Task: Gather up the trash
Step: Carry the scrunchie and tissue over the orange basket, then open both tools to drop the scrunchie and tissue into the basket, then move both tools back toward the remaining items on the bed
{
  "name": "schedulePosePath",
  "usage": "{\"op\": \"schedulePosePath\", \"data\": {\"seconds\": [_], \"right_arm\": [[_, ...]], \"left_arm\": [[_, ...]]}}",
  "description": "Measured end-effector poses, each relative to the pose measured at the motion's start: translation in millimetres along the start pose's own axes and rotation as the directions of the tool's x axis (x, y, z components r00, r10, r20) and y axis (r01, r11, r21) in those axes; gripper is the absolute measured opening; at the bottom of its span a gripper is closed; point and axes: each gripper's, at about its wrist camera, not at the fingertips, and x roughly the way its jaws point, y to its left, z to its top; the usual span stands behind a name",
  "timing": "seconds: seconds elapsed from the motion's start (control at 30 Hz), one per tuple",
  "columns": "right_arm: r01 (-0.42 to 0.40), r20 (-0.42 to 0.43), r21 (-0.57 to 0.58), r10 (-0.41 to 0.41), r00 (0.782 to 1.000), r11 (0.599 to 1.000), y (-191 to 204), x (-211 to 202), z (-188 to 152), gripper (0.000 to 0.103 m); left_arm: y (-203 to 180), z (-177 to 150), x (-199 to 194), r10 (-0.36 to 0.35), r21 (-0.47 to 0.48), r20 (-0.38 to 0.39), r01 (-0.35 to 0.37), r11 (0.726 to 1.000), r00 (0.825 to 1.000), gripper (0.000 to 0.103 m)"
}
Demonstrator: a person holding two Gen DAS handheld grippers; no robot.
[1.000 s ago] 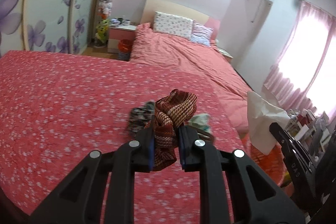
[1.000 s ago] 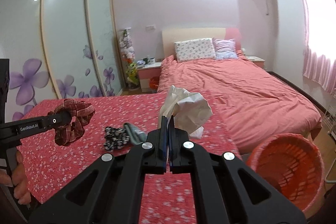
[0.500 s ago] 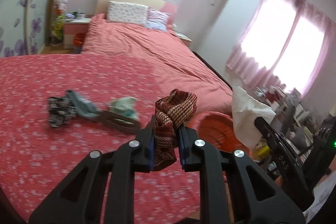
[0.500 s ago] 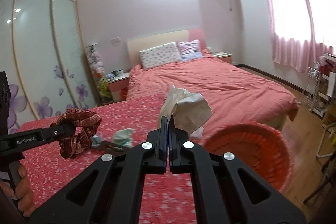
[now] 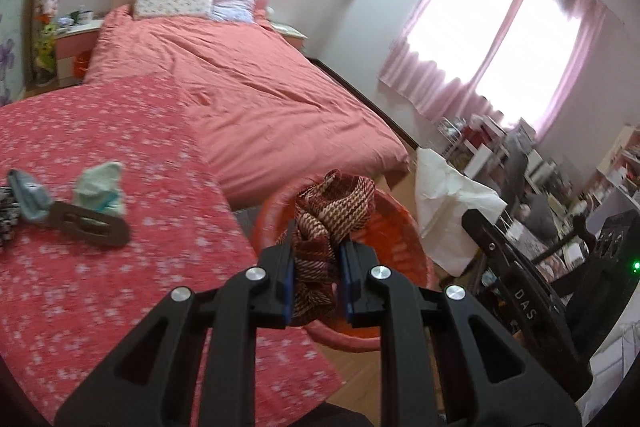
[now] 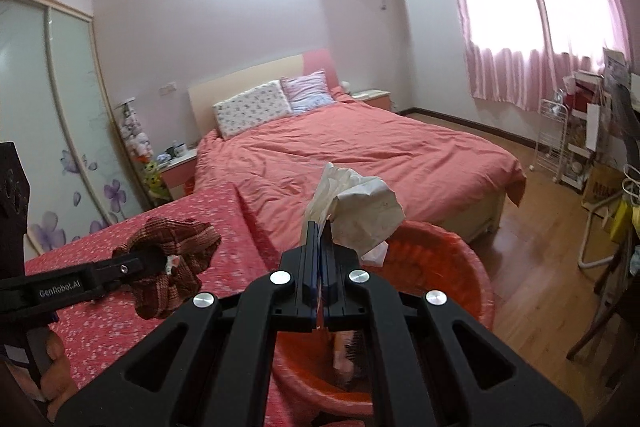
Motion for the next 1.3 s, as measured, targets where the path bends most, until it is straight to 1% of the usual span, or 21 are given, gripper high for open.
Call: {"op": "schedulePosePath", "data": {"seconds": [0.17,0.4,0.5,0.53,0.57,0.63,0.7,0.73,0.77,0.8,1.0,1.2,1.3], "right_arm": [[0.018,-0.015,0.030,-0.017,1.000,0.999,-18,8,-2,0.001],[0.028,-0.034,0.069,-0.026,0.999,0.997,-37,16,-7,0.001],[0.025,-0.057,0.089,-0.020,0.998,0.996,-43,24,-10,0.001],[0.018,-0.065,0.095,-0.012,0.998,0.995,-45,25,-9,0.002],[0.008,-0.077,0.103,0.000,0.997,0.995,-49,28,-9,0.002],[-0.009,-0.102,0.129,0.022,0.995,0.992,-54,34,-12,0.003],[-0.013,-0.126,0.143,0.031,0.991,0.990,-57,39,-15,0.008],[-0.010,-0.134,0.148,0.030,0.990,0.989,-58,40,-16,0.016],[-0.007,-0.141,0.153,0.029,0.990,0.988,-59,41,-18,0.022],[-0.005,-0.143,0.154,0.028,0.989,0.988,-59,41,-19,0.024],[0.015,-0.151,0.140,0.006,0.989,0.990,-54,35,-20,0.025],[0.020,-0.151,0.113,-0.003,0.989,0.993,-47,31,-17,0.025],[0.019,-0.151,0.095,-0.005,0.988,0.995,-40,30,-17,0.030]], "left_arm": [[-19,-4,29,-0.043,0.017,-0.043,0.044,0.999,0.998,0.018],[-32,-8,66,-0.069,0.032,-0.097,0.073,0.997,0.993,0.019],[-34,-11,80,-0.066,0.032,-0.122,0.070,0.997,0.990,0.024],[-33,-12,84,-0.053,0.030,-0.128,0.058,0.998,0.990,0.027],[-31,-13,87,-0.050,0.028,-0.133,0.054,0.998,0.990,0.033],[-28,-15,94,-0.039,0.020,-0.147,0.043,0.999,0.988,0.038],[-22,-16,98,-0.025,0.011,-0.153,0.027,1.000,0.988,0.042],[-21,-17,98,-0.020,0.008,-0.153,0.022,1.000,0.988,0.046],[-17,-17,98,-0.013,0.004,-0.155,0.014,1.000,0.988,0.047],[-14,-17,98,-0.008,0.002,-0.155,0.008,1.000,0.988,0.047],[2,-17,85,0.049,0.015,-0.128,-0.048,0.999,0.991,0.051],[22,-20,63,0.116,0.022,-0.105,-0.115,0.993,0.988,0.055],[35,-22,50,0.156,0.025,-0.090,-0.155,0.988,0.984,0.056]]}}
